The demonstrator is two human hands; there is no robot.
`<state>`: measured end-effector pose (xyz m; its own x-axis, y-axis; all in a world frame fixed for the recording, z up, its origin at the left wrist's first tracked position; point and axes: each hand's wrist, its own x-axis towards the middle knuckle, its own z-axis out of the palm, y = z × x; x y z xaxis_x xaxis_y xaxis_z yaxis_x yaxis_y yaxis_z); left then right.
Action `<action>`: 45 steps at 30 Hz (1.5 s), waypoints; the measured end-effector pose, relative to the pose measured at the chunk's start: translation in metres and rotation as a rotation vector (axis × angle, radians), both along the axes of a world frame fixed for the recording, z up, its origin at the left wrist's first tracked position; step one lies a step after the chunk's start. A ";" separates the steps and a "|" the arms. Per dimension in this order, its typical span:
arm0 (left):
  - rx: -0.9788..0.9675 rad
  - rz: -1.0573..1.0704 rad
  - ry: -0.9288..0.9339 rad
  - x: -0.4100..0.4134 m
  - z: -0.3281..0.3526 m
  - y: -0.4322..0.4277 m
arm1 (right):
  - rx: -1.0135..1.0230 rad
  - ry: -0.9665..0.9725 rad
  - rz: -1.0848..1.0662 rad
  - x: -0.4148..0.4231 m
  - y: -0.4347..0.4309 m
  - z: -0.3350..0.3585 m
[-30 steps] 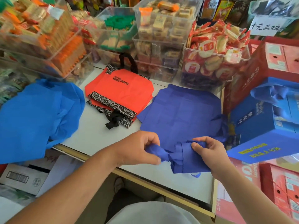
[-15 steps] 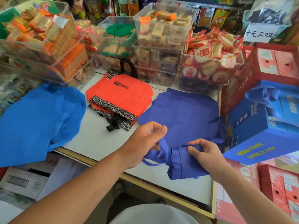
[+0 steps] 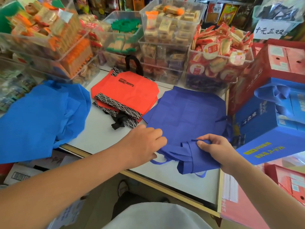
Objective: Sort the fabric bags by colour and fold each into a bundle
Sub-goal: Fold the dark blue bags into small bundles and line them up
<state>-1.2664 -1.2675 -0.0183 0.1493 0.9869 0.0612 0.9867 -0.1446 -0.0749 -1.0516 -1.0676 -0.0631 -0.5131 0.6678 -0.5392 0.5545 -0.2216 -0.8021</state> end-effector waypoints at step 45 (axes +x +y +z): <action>-0.064 0.443 -1.373 0.002 0.022 0.003 | 0.196 0.025 0.151 -0.008 -0.010 0.002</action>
<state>-1.2641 -1.2649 0.0036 -0.3033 0.9421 -0.1432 0.2365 0.2200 0.9464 -1.0594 -1.0780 -0.0609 -0.6271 0.6729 -0.3925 0.5487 0.0239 -0.8357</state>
